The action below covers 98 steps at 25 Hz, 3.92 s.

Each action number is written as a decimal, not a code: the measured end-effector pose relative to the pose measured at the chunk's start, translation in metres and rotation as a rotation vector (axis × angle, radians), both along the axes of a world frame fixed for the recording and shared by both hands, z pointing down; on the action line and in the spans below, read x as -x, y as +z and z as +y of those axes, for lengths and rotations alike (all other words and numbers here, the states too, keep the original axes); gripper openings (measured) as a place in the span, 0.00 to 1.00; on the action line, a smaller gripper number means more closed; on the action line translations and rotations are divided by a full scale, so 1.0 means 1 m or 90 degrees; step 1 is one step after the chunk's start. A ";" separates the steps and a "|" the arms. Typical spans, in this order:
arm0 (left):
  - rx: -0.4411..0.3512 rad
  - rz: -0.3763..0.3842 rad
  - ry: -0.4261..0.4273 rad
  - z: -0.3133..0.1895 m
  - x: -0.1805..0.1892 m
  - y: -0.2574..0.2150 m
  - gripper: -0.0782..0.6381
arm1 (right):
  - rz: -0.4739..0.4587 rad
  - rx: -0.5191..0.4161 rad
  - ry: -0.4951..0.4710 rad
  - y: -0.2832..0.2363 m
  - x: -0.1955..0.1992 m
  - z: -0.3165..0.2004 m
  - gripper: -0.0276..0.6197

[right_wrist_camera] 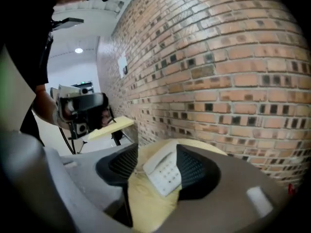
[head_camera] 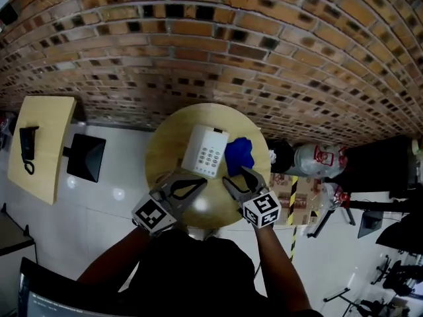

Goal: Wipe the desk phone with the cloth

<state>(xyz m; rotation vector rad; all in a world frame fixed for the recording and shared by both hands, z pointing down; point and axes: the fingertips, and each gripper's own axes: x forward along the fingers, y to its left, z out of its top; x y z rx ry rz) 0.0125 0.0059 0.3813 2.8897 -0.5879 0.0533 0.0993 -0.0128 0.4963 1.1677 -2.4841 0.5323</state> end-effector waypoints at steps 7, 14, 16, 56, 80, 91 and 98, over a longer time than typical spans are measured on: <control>0.016 -0.029 0.000 -0.021 -0.005 0.019 0.11 | 0.100 0.169 0.102 0.125 -0.063 -0.046 0.51; 0.032 -0.044 0.003 -0.033 -0.003 0.049 0.11 | 0.157 0.295 0.205 0.214 -0.105 -0.073 0.52; 0.044 -0.043 0.002 -0.034 0.000 0.056 0.11 | 0.164 0.316 0.215 0.227 -0.105 -0.078 0.52; 0.045 -0.028 0.009 -0.026 0.024 0.044 0.11 | 0.133 0.185 0.107 0.139 -0.028 -0.108 0.18; 0.073 -0.018 -0.017 -0.029 0.054 0.066 0.11 | 0.315 0.249 -0.267 0.217 0.088 0.014 0.18; 0.074 -0.016 -0.023 -0.030 0.056 0.065 0.11 | 0.262 0.119 -0.117 0.137 0.046 -0.114 0.18; 0.081 -0.023 -0.046 -0.030 0.078 0.069 0.11 | 0.271 0.156 -0.153 0.145 0.090 -0.188 0.18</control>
